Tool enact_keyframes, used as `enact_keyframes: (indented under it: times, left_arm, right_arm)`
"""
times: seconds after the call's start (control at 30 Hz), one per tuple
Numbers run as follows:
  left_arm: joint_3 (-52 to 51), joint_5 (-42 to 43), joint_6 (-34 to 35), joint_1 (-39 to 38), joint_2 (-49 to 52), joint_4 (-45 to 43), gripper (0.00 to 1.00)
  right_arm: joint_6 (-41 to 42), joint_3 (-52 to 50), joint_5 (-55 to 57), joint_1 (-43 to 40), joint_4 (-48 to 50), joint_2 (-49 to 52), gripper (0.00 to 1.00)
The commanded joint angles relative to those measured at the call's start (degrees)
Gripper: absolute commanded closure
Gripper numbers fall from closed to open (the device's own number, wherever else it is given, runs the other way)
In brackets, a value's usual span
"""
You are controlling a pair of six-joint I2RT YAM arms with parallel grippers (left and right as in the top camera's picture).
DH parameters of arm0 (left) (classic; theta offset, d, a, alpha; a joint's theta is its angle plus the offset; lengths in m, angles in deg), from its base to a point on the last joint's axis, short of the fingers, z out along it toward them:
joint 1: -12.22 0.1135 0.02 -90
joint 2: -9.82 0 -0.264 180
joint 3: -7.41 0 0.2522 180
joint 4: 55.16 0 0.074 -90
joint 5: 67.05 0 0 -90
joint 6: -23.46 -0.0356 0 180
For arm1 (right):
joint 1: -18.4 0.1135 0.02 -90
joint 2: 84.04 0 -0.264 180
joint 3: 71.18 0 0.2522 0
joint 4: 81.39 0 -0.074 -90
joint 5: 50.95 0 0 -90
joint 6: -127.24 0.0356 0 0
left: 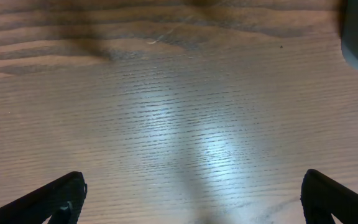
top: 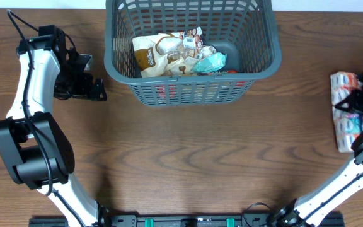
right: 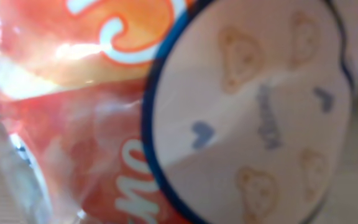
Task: Pack container
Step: 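Carry the Kleenex packs into the basket and release them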
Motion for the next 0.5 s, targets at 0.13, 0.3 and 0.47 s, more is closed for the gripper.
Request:
enact_keyframes:
  times: [0.13, 0.3, 0.47]
  left_arm:
    - [-0.1, 0.1, 0.5, -0.2, 0.0, 0.0, 0.01]
    - [-0.1, 0.1, 0.5, -0.2, 0.0, 0.0, 0.01]
    - [-0.1, 0.1, 0.5, -0.2, 0.0, 0.0, 0.01]
  right_arm:
    - [6.4, 13.8, -6.5, 9.5, -0.2, -8.8, 0.99]
    - [8.5, 24.5, -5.4, 17.2, 0.9, -14.5, 0.99]
    - [5.1, 33.3, -5.5, 25.9, 0.9, -18.0, 0.99]
